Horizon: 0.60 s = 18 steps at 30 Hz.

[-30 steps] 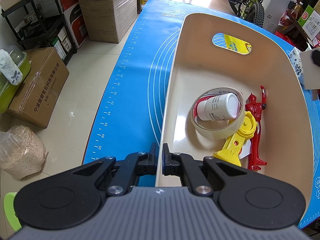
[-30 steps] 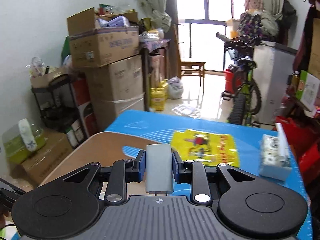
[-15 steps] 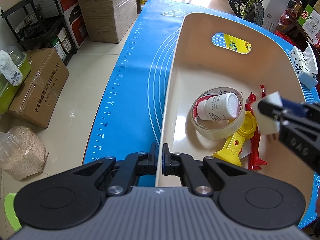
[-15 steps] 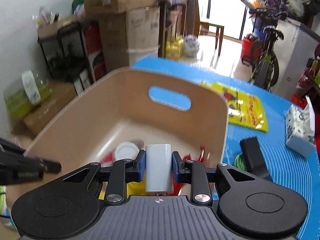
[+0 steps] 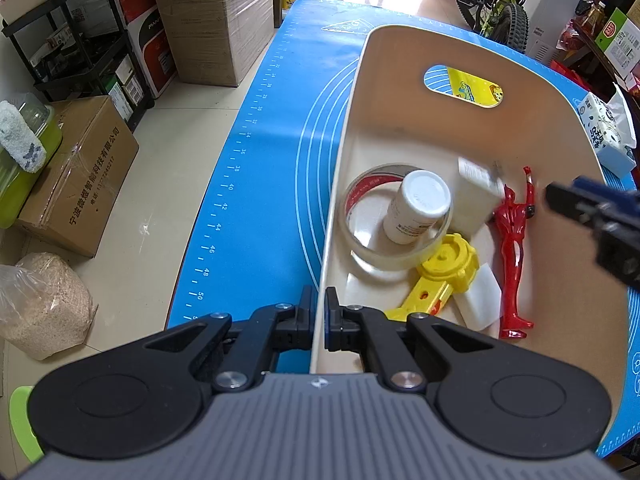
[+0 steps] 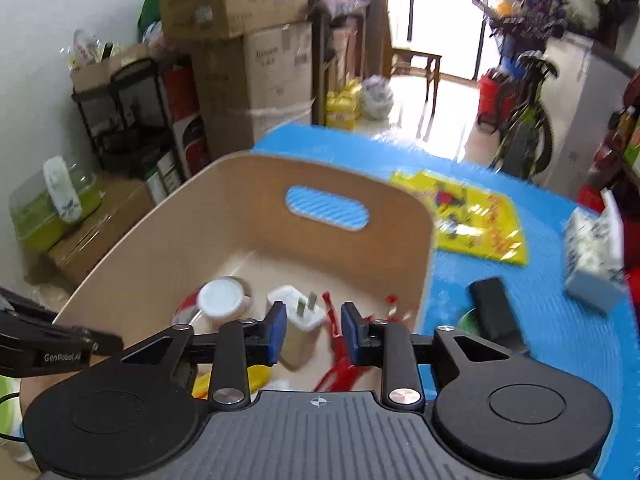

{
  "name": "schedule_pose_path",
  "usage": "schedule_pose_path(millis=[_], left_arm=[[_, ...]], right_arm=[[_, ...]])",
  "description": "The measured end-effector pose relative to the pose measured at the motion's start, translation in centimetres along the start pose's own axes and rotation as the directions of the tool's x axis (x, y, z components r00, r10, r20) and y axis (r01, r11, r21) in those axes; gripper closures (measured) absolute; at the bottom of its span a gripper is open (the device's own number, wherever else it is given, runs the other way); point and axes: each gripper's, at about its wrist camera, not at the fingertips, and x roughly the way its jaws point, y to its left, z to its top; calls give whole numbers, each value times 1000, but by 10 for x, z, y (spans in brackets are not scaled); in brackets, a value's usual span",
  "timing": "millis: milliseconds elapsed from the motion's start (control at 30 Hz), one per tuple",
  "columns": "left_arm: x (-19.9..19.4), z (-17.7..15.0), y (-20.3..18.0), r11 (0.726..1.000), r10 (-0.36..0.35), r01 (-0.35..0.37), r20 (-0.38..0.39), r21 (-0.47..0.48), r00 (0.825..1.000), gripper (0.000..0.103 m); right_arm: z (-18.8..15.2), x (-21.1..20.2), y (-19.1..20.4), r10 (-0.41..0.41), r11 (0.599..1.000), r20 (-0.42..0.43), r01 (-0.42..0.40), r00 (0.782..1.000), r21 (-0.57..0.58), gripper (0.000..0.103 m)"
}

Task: Organize rigid objects
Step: 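Carry the white charger into the basket and release it, then grasp the black remote control with the right tool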

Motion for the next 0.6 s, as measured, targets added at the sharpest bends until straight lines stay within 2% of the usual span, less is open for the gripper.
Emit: schedule_pose_path(millis=[233,467,600], left_arm=[[0,0,0,1000,-5,5,0,-4,1000,98],[0,0,0,1000,-6,6,-1,-5,1000,98],[0,0,0,1000,-6,6,0,-5,1000,98]], right_arm=[[9,-26,-38,-54,998,73,50,996,44,37],[-5,-23,-95,-140,982,61,131,988,133,33],[-22,-3,-122,-217,968,6,215,976,132,33]])
